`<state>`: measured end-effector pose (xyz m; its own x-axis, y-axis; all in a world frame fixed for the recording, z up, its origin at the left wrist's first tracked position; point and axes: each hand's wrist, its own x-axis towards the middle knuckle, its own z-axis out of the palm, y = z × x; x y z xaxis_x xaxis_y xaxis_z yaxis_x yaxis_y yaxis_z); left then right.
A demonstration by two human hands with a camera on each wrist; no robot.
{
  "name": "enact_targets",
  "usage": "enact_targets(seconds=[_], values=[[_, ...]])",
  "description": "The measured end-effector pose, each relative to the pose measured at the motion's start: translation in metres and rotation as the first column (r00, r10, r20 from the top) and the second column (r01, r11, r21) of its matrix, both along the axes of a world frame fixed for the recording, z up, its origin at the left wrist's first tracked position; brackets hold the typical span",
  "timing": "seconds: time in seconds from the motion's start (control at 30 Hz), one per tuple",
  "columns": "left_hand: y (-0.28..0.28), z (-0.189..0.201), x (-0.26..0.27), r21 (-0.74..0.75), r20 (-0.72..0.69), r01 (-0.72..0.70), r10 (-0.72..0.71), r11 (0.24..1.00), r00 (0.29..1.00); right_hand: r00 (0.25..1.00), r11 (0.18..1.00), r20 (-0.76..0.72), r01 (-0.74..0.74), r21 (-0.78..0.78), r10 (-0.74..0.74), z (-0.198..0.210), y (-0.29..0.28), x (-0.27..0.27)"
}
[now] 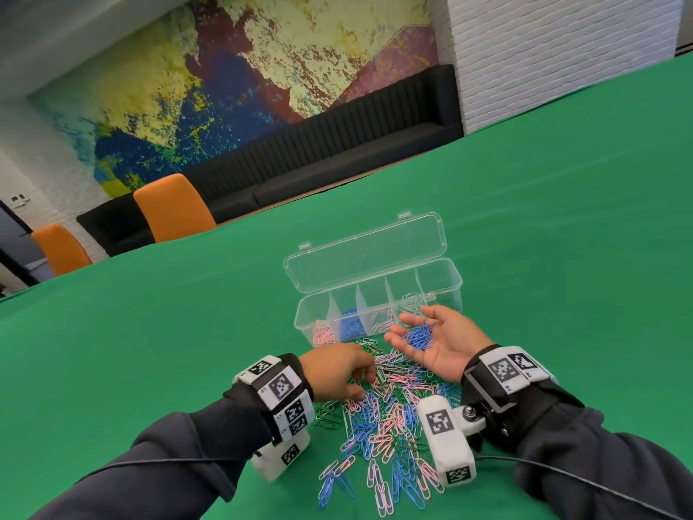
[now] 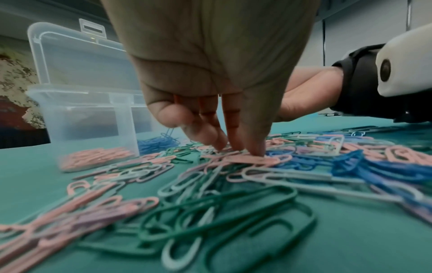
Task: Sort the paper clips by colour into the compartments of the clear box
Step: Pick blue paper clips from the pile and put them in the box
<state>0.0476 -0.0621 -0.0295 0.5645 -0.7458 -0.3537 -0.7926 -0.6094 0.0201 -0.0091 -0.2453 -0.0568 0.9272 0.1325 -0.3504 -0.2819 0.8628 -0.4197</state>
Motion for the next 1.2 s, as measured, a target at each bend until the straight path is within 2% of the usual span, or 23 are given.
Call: enact_targets(seconds=[0.2,0.3,0.6,1.2], values=[[0.003,0.000,-0.006,-0.088,-0.001,0.046,-0.047,0.995,0.999,1.000,1.000,0.004,0.002,-0.011,-0.002,-0.002,0.000,0.001],[0.003,-0.001,-0.008,-0.048,-0.030,0.077,-0.079,0.996,0.996,1.000,0.999,0.002,0.004,-0.032,-0.004,-0.001,0.001,0.001],[-0.002,0.000,-0.002,0.052,-0.008,0.056,-0.055,0.997,0.998,1.000,0.999,-0.005,0.018,-0.047,-0.018,-0.001,-0.001,0.001],[-0.004,0.000,0.003,0.084,-0.080,-0.026,0.033,0.996,0.996,0.999,0.998,0.005,0.034,-0.055,-0.034,0.002,-0.002,-0.001]])
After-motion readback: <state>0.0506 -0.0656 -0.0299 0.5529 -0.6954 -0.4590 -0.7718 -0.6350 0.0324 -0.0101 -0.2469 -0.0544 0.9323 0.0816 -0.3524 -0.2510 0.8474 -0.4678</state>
